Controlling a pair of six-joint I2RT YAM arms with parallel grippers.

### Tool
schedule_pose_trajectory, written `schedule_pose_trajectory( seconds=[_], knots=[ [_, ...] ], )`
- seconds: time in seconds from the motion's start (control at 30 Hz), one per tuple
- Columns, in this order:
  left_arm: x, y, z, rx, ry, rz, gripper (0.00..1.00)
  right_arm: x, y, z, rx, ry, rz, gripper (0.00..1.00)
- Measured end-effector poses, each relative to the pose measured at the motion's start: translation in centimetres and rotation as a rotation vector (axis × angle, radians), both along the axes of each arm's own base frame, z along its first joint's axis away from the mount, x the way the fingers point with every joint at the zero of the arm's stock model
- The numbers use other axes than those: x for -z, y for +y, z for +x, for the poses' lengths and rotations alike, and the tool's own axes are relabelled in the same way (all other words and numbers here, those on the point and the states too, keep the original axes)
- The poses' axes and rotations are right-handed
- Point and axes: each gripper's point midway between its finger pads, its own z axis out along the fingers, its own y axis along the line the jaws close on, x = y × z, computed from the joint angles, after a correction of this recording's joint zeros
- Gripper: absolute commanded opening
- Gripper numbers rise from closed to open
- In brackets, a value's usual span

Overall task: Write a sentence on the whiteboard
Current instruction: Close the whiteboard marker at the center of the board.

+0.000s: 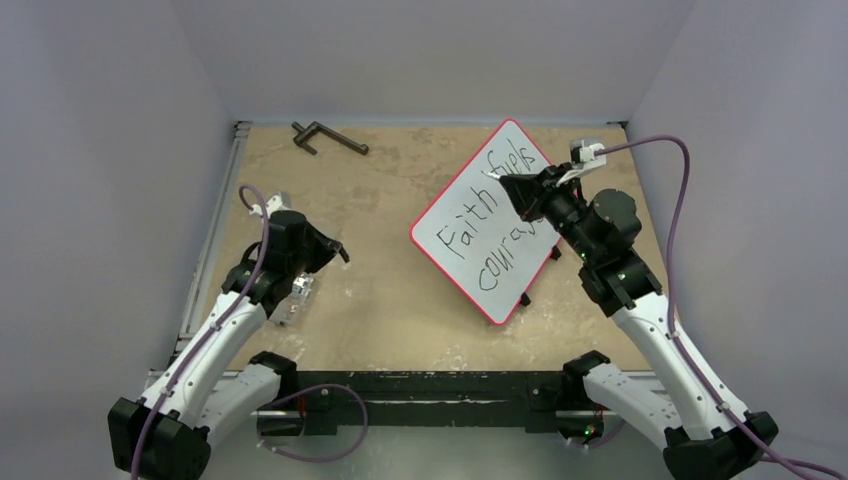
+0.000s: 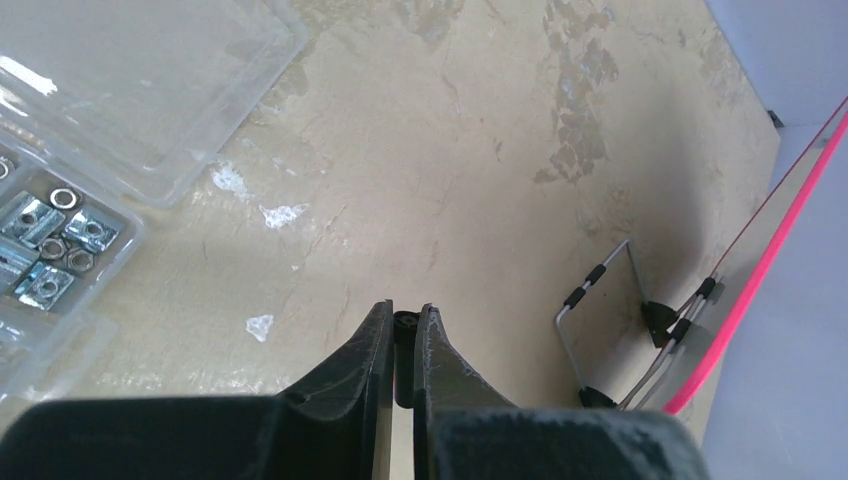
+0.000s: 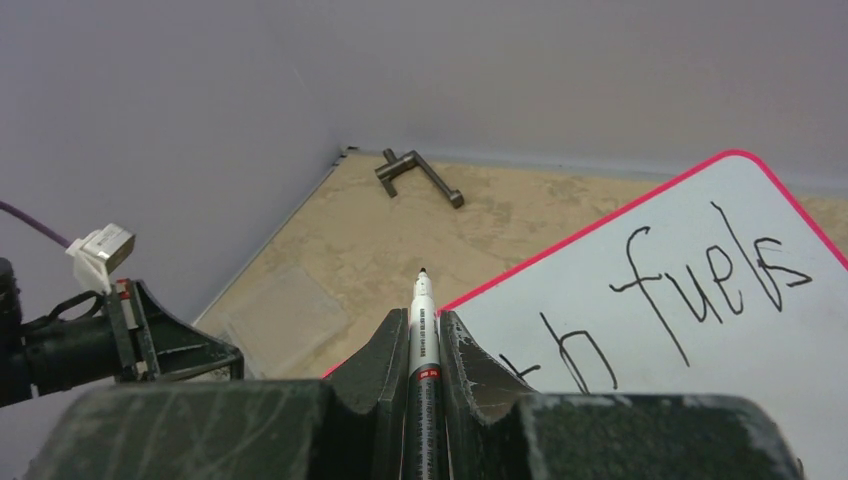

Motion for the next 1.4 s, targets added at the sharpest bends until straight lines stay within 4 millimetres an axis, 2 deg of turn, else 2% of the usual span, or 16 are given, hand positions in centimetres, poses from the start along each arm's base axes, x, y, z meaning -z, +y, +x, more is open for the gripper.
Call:
schedule_pose_trajectory(
  seconds=[0.23,0.43,0.7,0.9,1.1,1.4],
  knots=[
    [-1.3,0.7,1.3,0.056,-0.071,-0.006,0.0,-1.0,1.4,-0.2,-0.069,-0.023,0.054,0.0],
    [-3.2,1.8,1.5,0.01,-0.131,0.008,0.0,-1.1,1.8,0.2,-0.08,-0.015,0.077,0.0],
    [-8.7,4.7,3.0,-0.169,-0.228,0.0,0.0,-1.9,2.9,0.7,-0.123,-0.034,0.129,0.0],
    [-13.3,4.8,3.4,-0.244,-0.297,-0.104,0.0,-2.0,4.3,1.2,-0.182,-0.038,0.181,0.0],
    [-14.0,4.4,3.5,-0.283,-0.298,-0.199,0.0,-3.0,6.5,0.5,-0.258,-0.078,0.226,0.0],
    [-16.3,3.0,3.0,-0.322,-0.288,-0.44,0.0,-3.1,12.6,-2.2,-0.426,-0.123,0.234,0.0]
  ],
)
